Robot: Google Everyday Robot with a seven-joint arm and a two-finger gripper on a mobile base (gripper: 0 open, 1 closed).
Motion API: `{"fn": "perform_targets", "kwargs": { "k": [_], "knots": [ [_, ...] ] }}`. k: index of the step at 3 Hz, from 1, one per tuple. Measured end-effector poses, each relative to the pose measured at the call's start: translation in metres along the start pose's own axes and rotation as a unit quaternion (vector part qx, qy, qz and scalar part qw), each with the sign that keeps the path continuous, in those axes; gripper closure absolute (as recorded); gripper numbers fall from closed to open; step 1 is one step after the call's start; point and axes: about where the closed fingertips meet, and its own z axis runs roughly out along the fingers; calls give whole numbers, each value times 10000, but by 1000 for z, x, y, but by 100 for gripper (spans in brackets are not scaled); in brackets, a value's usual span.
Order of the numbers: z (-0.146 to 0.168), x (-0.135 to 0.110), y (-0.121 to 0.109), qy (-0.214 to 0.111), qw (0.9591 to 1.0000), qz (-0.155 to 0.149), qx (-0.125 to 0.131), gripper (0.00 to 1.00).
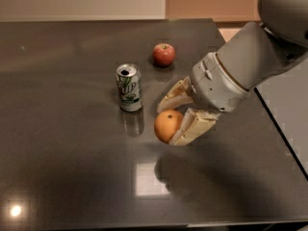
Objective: Move orange near 7up can
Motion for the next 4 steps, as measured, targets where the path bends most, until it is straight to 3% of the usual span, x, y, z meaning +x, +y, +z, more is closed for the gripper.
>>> {"fn": "perform_targets", "kwargs": {
  "k": [1,3,4],
  "knots": [
    [7,-10,-29,35,9997,-117,214,100],
    [18,11,-77,50,9988,87,472,100],
    [27,23,-91,7,9986,215,474,100]
  ]
}}
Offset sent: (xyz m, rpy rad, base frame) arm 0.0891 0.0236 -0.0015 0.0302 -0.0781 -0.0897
